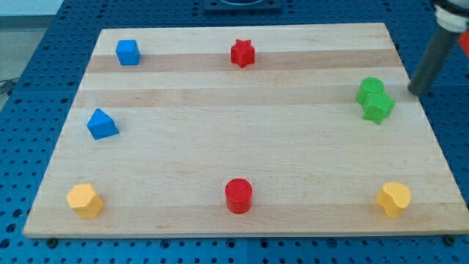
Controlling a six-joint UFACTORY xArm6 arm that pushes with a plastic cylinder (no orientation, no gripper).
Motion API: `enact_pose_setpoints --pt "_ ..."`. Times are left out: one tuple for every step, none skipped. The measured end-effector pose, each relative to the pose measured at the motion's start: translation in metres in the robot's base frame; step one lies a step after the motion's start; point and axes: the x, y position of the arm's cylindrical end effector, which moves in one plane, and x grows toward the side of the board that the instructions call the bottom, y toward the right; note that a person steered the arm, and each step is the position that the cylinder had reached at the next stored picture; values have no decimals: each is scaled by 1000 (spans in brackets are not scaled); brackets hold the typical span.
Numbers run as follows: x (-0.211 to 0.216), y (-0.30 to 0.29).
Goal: Slide the yellow heart into the green star
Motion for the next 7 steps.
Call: enact_pose_setpoints --pt "92 -23" --pt "168 -49" --pt "175 -49" --pt "207 -56" --pt "208 -66" --pt "206 -71" --pt "192 -75"
